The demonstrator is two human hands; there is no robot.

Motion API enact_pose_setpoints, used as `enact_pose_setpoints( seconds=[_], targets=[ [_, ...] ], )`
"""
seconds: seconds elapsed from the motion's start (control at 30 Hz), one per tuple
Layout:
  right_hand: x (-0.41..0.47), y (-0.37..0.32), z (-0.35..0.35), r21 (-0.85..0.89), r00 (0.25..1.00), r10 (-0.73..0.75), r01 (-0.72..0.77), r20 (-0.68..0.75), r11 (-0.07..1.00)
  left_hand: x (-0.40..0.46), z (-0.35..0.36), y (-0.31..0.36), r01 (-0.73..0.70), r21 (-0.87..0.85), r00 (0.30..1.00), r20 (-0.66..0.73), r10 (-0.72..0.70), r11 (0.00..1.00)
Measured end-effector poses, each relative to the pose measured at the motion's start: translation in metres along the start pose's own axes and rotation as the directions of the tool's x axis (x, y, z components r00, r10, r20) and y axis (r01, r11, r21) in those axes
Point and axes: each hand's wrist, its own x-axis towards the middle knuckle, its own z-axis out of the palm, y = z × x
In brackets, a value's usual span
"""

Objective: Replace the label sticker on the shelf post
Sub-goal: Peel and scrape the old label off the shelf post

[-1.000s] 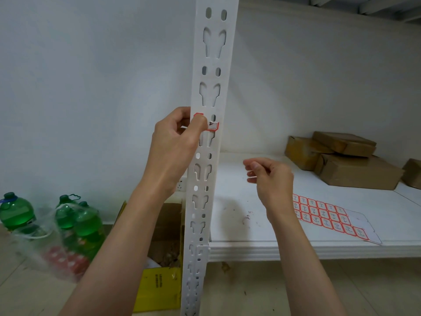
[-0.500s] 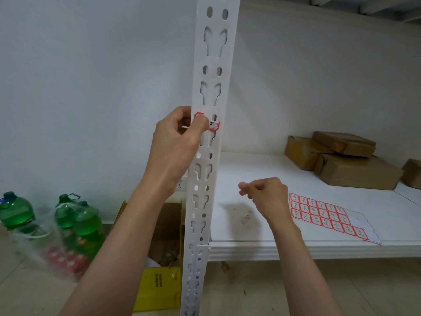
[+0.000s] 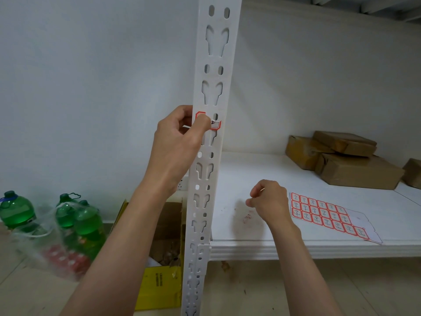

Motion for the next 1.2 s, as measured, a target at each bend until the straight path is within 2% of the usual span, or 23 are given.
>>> enact_pose_setpoints(
  seconds=[0.3,0.5,0.6,0.7,0.8,0.87,0.97,1.03,1.1,1.13,1.2],
  targets=[
    [0.002,-0.001,-0.002,0.139,0.991,-0.034,0.053,-0.133,0.989,0.0,0.0,-0.001,-0.017,0.005,1.0,-0.003,0.017,1.0],
    [0.0,0.0,-0.003,0.196,0.993,-0.039,0.061,-0.113,0.979,0.0,-0.001,-0.002,-0.022,0.01,1.0,0.005,0.022,1.0],
    [0.001,-0.004,-0.002,0.285,0.997,-0.027,0.045,-0.07,0.958,0.0,0.0,-0.002,-0.021,0.007,1.0,0.005,0.021,1.0],
    [0.002,-0.009,-0.004,0.327,0.991,-0.028,0.069,-0.129,0.943,0.0,-0.001,-0.002,-0.014,-0.002,1.0,0.003,0.014,1.0],
    [0.001,-0.01,-0.005,0.327,0.991,0.014,0.03,-0.13,0.945,0.001,-0.001,-0.003,-0.013,-0.006,1.0,0.008,0.013,1.0],
    [0.0,-0.012,-0.004,0.314,0.992,-0.023,0.061,-0.124,0.948,0.001,-0.002,-0.002,-0.001,-0.02,1.0,0.012,0.001,1.0],
    [-0.001,-0.019,-0.005,0.306,0.976,-0.081,0.142,-0.203,0.941,0.001,-0.002,0.0,0.01,-0.044,1.0,0.012,-0.01,0.999],
    [-0.003,-0.026,-0.006,0.363,0.975,-0.056,0.133,-0.217,0.922,0.0,-0.001,0.0,0.005,-0.055,1.0,0.011,-0.004,0.998],
    [-0.004,-0.036,-0.011,0.456,0.985,-0.021,0.097,-0.169,0.885,0.0,-0.001,-0.001,-0.001,-0.049,1.0,0.005,0.001,0.999],
    [-0.004,-0.041,-0.013,0.479,0.988,-0.037,0.106,-0.153,0.871,0.0,-0.001,-0.002,0.0,-0.039,1.0,0.001,0.0,0.999],
    [-0.006,-0.042,-0.015,0.396,0.967,-0.164,0.231,-0.197,0.889,0.0,-0.002,-0.003,0.001,-0.023,1.0,-0.005,-0.001,1.0]
  ],
)
